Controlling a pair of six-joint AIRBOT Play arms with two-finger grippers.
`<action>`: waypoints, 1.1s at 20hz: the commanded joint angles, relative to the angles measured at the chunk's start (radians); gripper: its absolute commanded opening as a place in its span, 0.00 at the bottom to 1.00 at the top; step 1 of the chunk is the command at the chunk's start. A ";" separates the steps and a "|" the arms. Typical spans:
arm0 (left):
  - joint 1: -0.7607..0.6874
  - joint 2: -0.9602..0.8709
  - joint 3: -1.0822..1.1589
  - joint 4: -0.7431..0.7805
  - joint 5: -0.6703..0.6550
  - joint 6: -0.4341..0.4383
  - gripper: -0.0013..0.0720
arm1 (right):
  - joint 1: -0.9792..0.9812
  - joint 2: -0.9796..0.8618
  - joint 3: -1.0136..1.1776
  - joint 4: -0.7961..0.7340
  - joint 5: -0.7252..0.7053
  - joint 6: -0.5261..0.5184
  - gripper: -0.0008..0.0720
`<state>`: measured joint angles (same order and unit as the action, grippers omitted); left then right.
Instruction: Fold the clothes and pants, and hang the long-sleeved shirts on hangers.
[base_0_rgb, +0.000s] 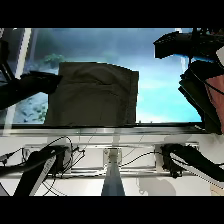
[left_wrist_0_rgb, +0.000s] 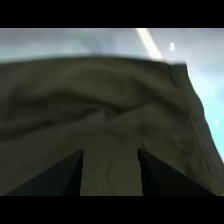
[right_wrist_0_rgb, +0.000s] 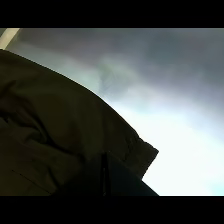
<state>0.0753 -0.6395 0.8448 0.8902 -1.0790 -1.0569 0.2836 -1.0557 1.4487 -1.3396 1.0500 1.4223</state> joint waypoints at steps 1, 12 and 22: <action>0.000 -0.001 0.000 0.073 -0.168 -0.040 0.51 | 0.001 0.000 0.001 0.000 0.000 0.000 0.05; 0.001 -0.003 -0.019 0.728 -0.168 -0.269 0.78 | 0.001 0.000 0.001 0.000 0.000 0.000 0.05; 0.001 -0.186 -0.182 0.760 -0.092 -0.459 0.75 | 0.001 0.000 0.001 -0.001 0.001 0.000 0.05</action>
<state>0.0765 -0.7677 0.6846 1.6306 -1.2201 -1.4338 0.2836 -1.0557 1.4487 -1.3392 1.0504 1.4227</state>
